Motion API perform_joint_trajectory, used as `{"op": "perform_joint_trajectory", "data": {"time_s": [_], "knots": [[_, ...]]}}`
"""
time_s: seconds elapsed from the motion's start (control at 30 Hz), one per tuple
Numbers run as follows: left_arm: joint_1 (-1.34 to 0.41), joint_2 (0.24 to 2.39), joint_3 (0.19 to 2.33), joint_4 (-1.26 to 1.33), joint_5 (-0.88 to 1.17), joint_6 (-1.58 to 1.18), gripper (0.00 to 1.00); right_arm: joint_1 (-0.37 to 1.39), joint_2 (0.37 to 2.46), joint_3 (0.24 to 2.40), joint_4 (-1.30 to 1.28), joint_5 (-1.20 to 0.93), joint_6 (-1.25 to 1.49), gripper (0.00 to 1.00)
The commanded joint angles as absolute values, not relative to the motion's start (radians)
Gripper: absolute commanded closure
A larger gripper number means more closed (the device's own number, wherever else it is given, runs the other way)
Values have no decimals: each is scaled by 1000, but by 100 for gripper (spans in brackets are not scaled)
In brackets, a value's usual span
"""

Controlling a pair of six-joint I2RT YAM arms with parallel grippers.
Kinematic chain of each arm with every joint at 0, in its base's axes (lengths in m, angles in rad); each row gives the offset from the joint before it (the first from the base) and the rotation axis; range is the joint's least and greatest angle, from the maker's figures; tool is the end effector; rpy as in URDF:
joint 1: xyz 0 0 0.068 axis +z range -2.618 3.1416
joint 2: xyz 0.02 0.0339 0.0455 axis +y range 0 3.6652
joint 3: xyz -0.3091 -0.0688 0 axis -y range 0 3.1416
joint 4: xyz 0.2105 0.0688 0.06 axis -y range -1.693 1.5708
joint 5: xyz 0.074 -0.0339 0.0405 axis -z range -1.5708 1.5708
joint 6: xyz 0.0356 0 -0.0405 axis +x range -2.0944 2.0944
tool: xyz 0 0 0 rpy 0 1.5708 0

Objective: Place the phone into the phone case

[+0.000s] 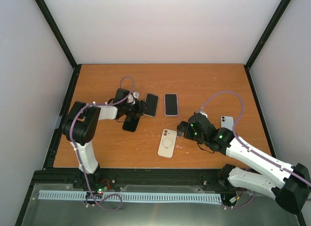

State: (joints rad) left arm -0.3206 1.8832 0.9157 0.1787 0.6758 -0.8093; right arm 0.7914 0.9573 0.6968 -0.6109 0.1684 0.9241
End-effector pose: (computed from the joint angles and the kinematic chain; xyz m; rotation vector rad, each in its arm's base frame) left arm 0.3304 -0.1332 0.1961 -0.2555 2.5341 -1.3043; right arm 0.0964 0.0891 0.2865 0.2431 2.4955 0.5529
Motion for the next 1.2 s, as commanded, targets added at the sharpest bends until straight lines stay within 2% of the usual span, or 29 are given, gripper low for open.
{"op": "perform_joint_trajectory", "data": {"time_s": [0.0, 0.23, 0.43, 0.57, 0.7, 0.87, 1.03, 1.17], "knots": [[-313, 1786, 944, 82, 600, -735, 33, 785, 947, 686, -619, 183, 918, 0], [-318, 1670, 862, 11, 563, -720, 18, 786, 956, 605, -439, 0, 902, 4], [-324, 1610, 786, 11, 576, -704, 17, 787, 1012, 558, -316, -101, 924, 10], [-334, 1575, 743, 22, 600, -706, 20, 787, 1054, 551, -265, -115, 936, 15], [-377, 1509, 691, 39, 612, -730, 24, 788, 1105, 506, -160, -142, 974, 27], [-452, 1443, 616, 69, 613, -787, 26, 788, 1168, 446, -71, -127, 1022, 36], [-505, 1386, 515, 153, 621, -873, 30, 789, 1192, 377, 24, -115, 1061, 33], [-531, 1402, 433, 281, 650, -940, 40, 791, 1220, 318, 155, -159, 1085, 27]]}}
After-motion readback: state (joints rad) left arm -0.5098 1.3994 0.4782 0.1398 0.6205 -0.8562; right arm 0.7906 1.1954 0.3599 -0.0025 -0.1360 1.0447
